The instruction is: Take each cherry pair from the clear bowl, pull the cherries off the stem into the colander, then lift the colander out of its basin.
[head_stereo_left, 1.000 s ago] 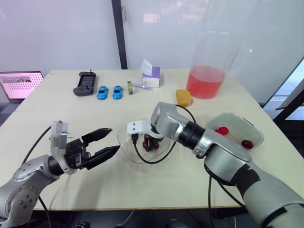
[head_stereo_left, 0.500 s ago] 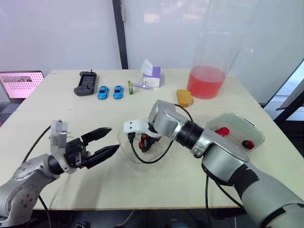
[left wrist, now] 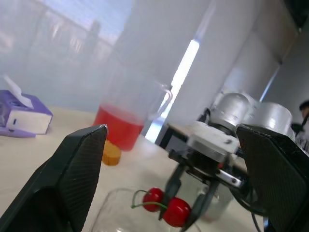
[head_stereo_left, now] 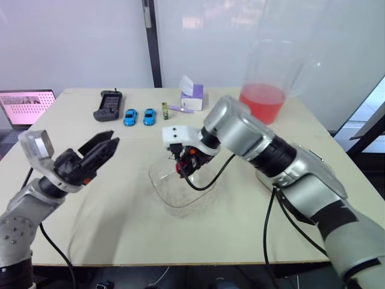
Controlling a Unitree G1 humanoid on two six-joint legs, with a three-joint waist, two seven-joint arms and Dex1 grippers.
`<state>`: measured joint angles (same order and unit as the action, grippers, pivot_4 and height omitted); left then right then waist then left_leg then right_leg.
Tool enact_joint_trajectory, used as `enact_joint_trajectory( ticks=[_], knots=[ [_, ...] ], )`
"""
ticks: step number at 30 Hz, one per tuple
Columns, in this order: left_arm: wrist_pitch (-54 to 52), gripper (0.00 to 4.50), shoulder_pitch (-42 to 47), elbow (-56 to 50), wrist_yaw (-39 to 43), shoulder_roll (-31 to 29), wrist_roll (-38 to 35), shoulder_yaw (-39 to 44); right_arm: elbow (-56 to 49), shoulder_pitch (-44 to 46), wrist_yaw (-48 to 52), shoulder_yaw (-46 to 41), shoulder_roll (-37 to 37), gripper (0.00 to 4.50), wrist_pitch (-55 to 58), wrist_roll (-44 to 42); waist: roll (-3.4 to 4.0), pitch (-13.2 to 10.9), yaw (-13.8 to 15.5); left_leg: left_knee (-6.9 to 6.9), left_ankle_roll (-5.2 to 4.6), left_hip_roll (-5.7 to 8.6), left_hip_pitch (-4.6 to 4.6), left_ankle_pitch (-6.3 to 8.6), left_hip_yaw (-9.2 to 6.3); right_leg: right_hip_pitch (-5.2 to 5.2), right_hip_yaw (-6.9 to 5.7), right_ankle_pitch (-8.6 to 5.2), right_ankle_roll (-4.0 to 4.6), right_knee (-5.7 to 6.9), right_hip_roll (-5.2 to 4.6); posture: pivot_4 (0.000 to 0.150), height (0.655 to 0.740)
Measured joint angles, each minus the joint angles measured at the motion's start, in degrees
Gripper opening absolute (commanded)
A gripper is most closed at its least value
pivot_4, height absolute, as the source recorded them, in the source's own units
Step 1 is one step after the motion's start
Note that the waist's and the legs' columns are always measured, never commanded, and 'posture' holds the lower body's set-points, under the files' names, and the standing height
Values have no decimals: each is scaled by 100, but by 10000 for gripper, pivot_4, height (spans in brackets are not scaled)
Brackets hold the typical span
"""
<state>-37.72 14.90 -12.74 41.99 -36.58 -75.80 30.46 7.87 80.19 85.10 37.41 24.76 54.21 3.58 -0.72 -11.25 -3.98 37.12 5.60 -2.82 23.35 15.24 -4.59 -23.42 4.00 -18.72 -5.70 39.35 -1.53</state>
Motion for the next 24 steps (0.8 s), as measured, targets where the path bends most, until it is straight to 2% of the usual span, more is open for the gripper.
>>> enact_joint_trajectory(
  ticks=[7, 12, 17, 24],
  knots=[
    [-271, 45000, 381, 92, -596, 115, -457, -28, -1256, -585, -1010, -1102, 61, 9689, -242, -332, -5, 3, 7, 0, 1, 0, 0, 0, 0, 3, 0, 0, 0, 0, -2, 1500, 7400],
    [-468, 45000, 652, 125, -872, 236, -599, -255, -2053, -1430, -1810, -1171, -29, 9689, -753, -326, -5, 3, 12, 4, 6, 1, 0, -3, -1, 6, -2, 0, 0, 2, -1, 1500, 7400],
    [-585, 45000, 956, 314, -1103, 327, -592, -464, -2199, -1766, -2340, -1069, -124, 9689, -1253, -195, -6, 3, 2, 3, 6, 1, -1, -4, -2, 5, -2, 0, 0, 3, 0, 1500, 7400],
    [-684, 45000, 960, 332, -1349, 564, -486, -702, -2111, -1787, -2648, -1057, -207, 9689, -1508, -137, -6, 3, 4, 3, 10, 1, -1, -6, -3, 5, -2, 0, 0, 2, -1, 1500, 7400]
  ],
)
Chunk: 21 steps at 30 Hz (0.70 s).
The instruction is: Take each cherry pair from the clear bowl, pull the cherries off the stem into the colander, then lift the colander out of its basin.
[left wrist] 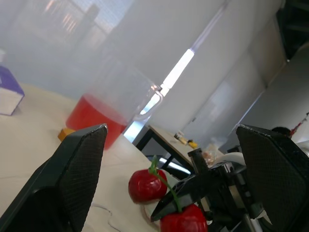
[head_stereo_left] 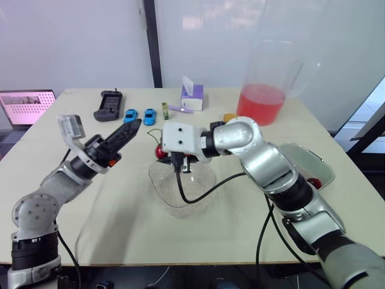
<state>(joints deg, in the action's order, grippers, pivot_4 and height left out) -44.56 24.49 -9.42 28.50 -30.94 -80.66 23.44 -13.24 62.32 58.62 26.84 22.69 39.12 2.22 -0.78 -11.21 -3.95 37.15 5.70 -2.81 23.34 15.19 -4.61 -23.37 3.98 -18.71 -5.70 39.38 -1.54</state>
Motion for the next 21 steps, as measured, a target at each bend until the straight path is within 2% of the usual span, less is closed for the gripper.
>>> enact_joint_trajectory(
  ticks=[8, 14, 17, 20, 21],
  knots=[
    [2, 45000, -9, -15, -321, 435, -1, -23, 0, 3, -32, 4, -5, 9689, -70, -13, 0, 0, 5, 1, 0, 1, 0, 0, 0, 1, 0, 0, 0, 0, -1, 1500, 7400],
    [-12, 45000, -9, -14, -378, 548, 2, -31, 1, 96, -26, 4, -9, 9689, -63, -27, 0, 0, 3, 1, 1, 1, 0, 0, -1, 1, 0, 0, 0, 0, 0, 1500, 7400],
    [-11, 36918, -9, -3, -397, 628, 7, -38, 1, 111, -19, 4, -9, 9689, -59, -36, 0, 0, 4, 1, 1, 1, 0, 0, 0, 1, 0, 0, 0, 0, -1, 1500, 7400],
    [-16, 22298, -9, 31, -414, 670, 37, -186, 1, 112, -15, 4, -18, 9689, -46, -62, 0, 0, 12, 1, 1, 2, 0, -1, -1, 2, 0, 0, 0, -1, -1, 1500, 7400],
    [-17, 22298, -8, 31, -419, 675, 64, -222, 1, 113, -11, 4, -21, 9689, -36, -71, 0, 0, 11, 1, 1, 2, 0, -1, -1, 2, 0, 0, 0, 0, -1, 1500, 7400]
  ],
)
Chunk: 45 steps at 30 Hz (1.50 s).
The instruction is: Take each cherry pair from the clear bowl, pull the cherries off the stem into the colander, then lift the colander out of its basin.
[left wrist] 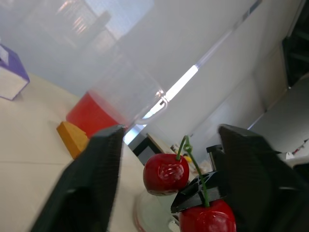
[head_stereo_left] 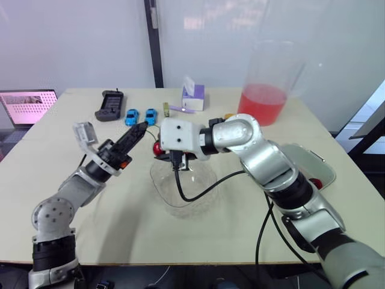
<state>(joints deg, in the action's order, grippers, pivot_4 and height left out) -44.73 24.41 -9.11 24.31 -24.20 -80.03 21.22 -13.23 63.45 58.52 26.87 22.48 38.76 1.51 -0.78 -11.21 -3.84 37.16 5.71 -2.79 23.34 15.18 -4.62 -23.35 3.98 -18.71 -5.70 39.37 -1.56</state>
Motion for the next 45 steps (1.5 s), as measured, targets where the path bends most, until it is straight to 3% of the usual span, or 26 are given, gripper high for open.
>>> enact_joint_trajectory(
  ticks=[32, 35, 38, 45],
  knots=[
    [18, 22298, 344, 122, -240, 353, -57, -130, 9, 3, 48, 137, 46, 9689, 78, -2, 0, 0, 3, 1, 2, 1, 0, -1, -2, 1, 0, 0, 0, 0, 0, 1500, 7400],
    [17, 13469, 342, 122, -241, 360, -56, -133, 9, 3, 48, 137, 47, 9689, 79, -2, 0, 0, 2, 1, 2, 1, 0, -1, -2, 1, 0, 0, 0, 0, 0, 1500, 7400],
    [16, 346, 342, 122, -241, 371, -57, -132, 16, 24, 48, 137, 47, 9689, 81, -4, 0, 0, 2, 0, 2, 1, 0, -1, -2, 1, 0, 0, 0, 0, 0, 1500, 7400],
    [16, 346, 329, 121, -222, 409, -71, -128, 111, 63, 53, 137, 52, 9689, 81, -7, 0, 0, 3, 0, 3, 1, 0, -2, -2, 1, 0, 0, 0, 0, 0, 1500, 7400]
  ],
)
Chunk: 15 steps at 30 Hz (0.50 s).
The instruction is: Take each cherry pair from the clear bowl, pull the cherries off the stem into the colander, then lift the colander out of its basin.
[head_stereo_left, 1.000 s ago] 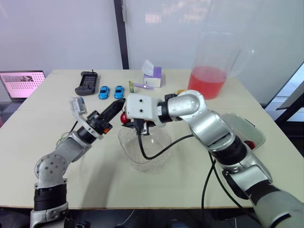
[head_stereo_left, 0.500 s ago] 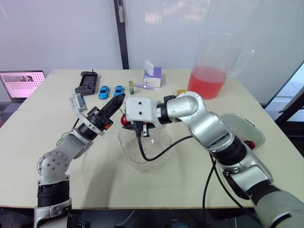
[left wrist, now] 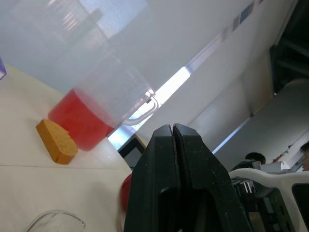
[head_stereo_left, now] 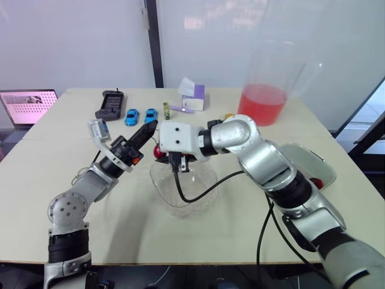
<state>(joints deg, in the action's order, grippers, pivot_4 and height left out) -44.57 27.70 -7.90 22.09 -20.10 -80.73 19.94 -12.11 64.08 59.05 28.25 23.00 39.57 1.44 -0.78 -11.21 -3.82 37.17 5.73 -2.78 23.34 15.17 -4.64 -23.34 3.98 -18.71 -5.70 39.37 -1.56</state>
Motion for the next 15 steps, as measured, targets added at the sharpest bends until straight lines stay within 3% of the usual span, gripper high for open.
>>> enact_joint_trajectory(
  ticks=[6, 13, 15],
  knots=[
    [0, 346, -6, -2, 0, 19, -53, 1, 11, 0, 6, 0, 6, 9689, -1, 2, 0, 0, -1, 0, 0, 0, 0, 0, 0, 0, 0, 0, 0, 0, 0, 1500, 7400],
    [-5, 0, -147, -63, 92, 16, -183, 4, 0, -1, 211, 4, 113, 42300, 281, -128, 0, 0, -1, 0, 0, 0, 0, 0, 0, 0, 0, 0, 0, 0, 0, 1500, 7400],
    [-5, 0, -157, -68, 141, 16, -227, 4, -6, 1, 266, 5, 128, 44700, 421, -182, 0, 0, 0, 0, 0, 0, 0, 0, 0, 0, 0, 0, 0, 0, 0, 1500, 7400]
  ],
)
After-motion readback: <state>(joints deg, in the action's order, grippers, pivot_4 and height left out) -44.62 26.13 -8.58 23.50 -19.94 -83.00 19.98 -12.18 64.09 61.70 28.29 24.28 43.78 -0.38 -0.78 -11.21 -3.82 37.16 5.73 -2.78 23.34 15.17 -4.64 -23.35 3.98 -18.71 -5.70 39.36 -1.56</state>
